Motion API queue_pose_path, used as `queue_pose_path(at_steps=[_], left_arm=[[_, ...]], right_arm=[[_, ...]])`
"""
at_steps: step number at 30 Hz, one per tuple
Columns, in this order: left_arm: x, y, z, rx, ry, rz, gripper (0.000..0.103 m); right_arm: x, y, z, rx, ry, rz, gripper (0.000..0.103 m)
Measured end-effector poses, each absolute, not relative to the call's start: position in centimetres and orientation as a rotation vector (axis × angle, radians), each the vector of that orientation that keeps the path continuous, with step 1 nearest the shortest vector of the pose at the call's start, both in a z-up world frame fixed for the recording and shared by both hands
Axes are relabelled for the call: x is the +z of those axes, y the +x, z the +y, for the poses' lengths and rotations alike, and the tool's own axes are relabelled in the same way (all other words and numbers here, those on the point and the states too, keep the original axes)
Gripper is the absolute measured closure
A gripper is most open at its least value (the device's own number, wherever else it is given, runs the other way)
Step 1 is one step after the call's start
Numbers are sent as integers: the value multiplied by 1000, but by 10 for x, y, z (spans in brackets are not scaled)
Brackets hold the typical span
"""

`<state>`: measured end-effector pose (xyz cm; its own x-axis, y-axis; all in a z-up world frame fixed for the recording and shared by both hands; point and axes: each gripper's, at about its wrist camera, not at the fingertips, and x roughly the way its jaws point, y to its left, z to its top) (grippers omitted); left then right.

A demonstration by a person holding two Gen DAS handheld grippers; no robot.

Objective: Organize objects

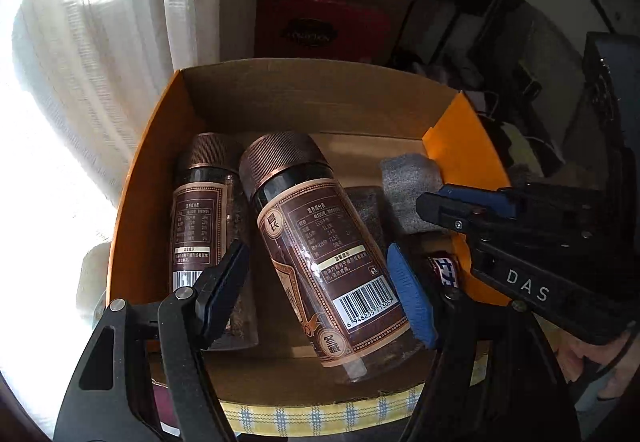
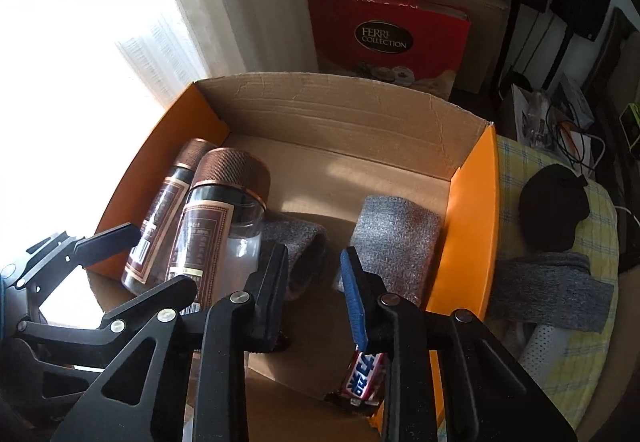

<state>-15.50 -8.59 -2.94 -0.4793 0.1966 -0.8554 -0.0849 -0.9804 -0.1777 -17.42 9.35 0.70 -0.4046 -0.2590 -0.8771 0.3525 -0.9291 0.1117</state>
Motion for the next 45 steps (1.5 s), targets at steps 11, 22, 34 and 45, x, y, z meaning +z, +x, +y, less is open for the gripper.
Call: queue_pose_path(at_steps=[11, 22, 34, 45], left_arm=[[-38, -158, -104, 2633, -1533, -67, 31], [-39, -157, -141, 2670, -1546, -217, 33], [-40, -153, -150, 2635, -1533, -315, 33], [-39, -153, -132, 2608, -1518, -298, 33]], right_arm=[[-21, -179, 98, -2262, 1542, 132, 85], [-56, -180, 53, -2008, 1681, 203, 65], [-81, -177, 18, -1971, 1720, 501, 74], [-56, -161, 57, -2059, 1717, 553, 71]])
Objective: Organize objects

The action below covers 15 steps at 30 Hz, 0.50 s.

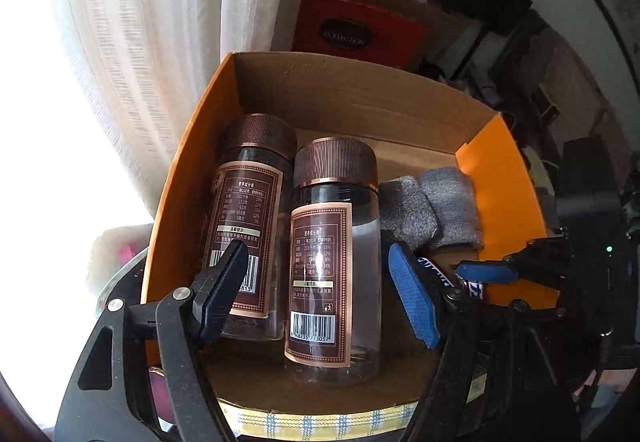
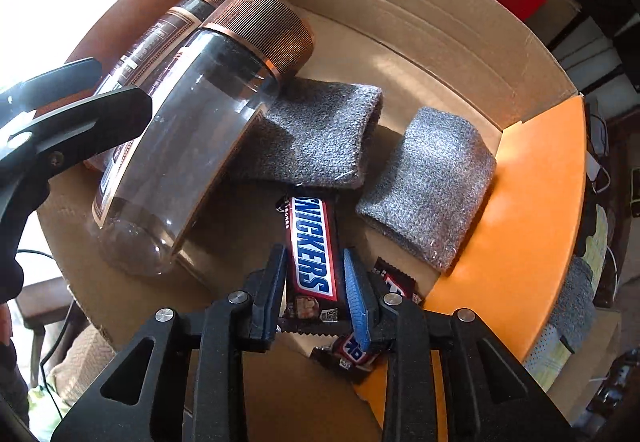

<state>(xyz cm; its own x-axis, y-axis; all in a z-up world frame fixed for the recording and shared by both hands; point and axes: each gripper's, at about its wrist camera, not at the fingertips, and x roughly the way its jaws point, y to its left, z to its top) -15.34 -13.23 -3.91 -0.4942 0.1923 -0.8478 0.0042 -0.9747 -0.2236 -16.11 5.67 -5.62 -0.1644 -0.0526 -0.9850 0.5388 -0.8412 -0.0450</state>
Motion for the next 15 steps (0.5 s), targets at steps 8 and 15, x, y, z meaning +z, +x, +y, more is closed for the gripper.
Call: queue_pose_path(at_steps=[8, 15], left_arm=[[-38, -155, -127, 2612, -1522, -298, 33], [-41, -155, -124, 2608, -1541, -264, 33]], right_arm=[[-20, -171, 77, -2220, 1558, 357, 54], [-48, -211, 70, -2189, 1591, 155, 78]])
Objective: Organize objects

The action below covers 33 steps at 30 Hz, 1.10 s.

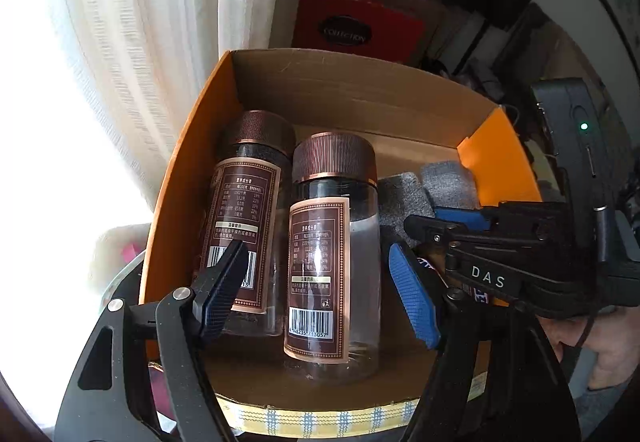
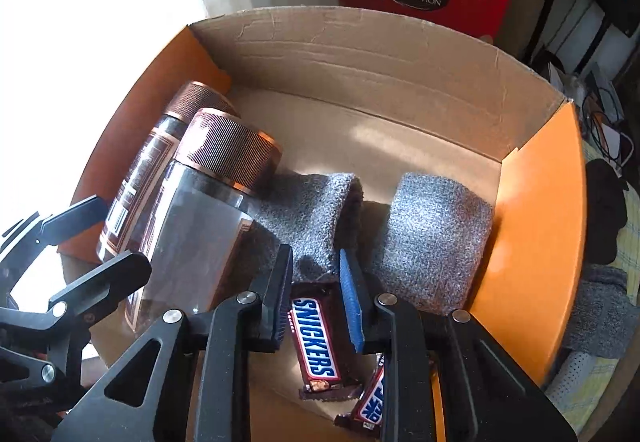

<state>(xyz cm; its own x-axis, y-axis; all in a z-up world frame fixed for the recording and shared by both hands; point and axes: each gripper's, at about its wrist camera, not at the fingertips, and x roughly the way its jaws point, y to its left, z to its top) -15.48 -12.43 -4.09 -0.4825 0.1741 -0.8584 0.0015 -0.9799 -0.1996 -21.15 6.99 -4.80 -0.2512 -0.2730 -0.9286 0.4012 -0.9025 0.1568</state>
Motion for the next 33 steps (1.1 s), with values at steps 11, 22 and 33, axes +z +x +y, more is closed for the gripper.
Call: queue_pose_path(at_steps=[11, 22, 33], left_arm=[[-50, -158, -123, 2586, -1569, -272, 33], [-50, -157, -124, 2582, -1574, -284, 33], [-25, -154, -114, 2566, -1493, -385, 14]], right_arm=[[-51, -212, 62, -2179, 1574, 210, 91], [-10, -193, 57, -2269, 1467, 386, 92], [24, -171, 115, -2321, 1428, 199, 68]])
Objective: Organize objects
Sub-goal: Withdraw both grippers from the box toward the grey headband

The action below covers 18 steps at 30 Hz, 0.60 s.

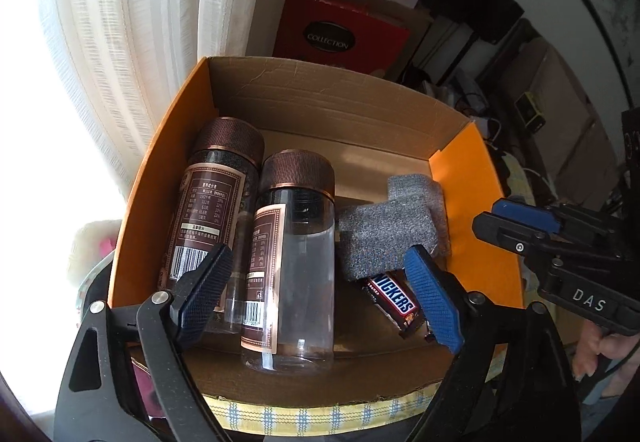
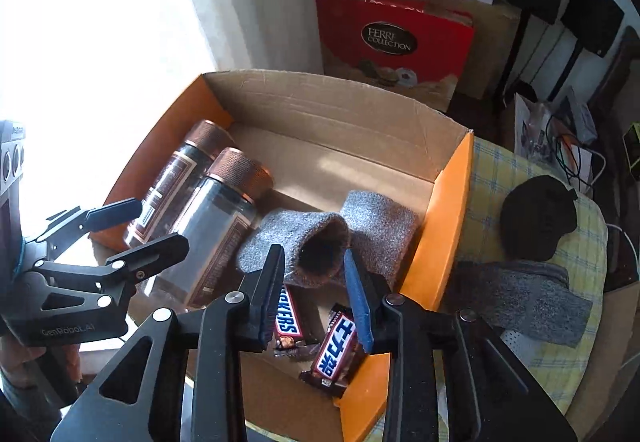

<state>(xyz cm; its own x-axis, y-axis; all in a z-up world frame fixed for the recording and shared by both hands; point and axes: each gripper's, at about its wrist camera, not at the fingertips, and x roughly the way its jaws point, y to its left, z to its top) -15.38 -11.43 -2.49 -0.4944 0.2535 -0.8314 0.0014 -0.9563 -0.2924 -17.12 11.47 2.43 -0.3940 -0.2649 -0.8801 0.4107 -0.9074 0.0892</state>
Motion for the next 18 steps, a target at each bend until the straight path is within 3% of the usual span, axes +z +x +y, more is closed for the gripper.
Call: queue_pose_path(at_steps=[4, 6, 8, 10, 12, 18], left_arm=[[-18, -155, -106, 2562, -1475, -377, 12], [-15, -154, -99, 2556, -1471, -362, 12], [-11, -153, -92, 2549, -1459, -349, 11], [-5, -151, -87, 2552, -1435, -343, 0], [1, -149, -80, 2554, -1408, -330, 0], [16, -146, -58, 2546, -1359, -294, 0]], right_arm=[[42, -165, 134, -2368, 1386, 168, 53], [48, -163, 145, -2383, 1379, 149, 36], [54, -160, 155, -2408, 1368, 144, 31], [57, -158, 165, -2437, 1370, 139, 27], [59, -156, 176, -2450, 1369, 120, 20], [61, -150, 213, -2499, 1373, 69, 16]])
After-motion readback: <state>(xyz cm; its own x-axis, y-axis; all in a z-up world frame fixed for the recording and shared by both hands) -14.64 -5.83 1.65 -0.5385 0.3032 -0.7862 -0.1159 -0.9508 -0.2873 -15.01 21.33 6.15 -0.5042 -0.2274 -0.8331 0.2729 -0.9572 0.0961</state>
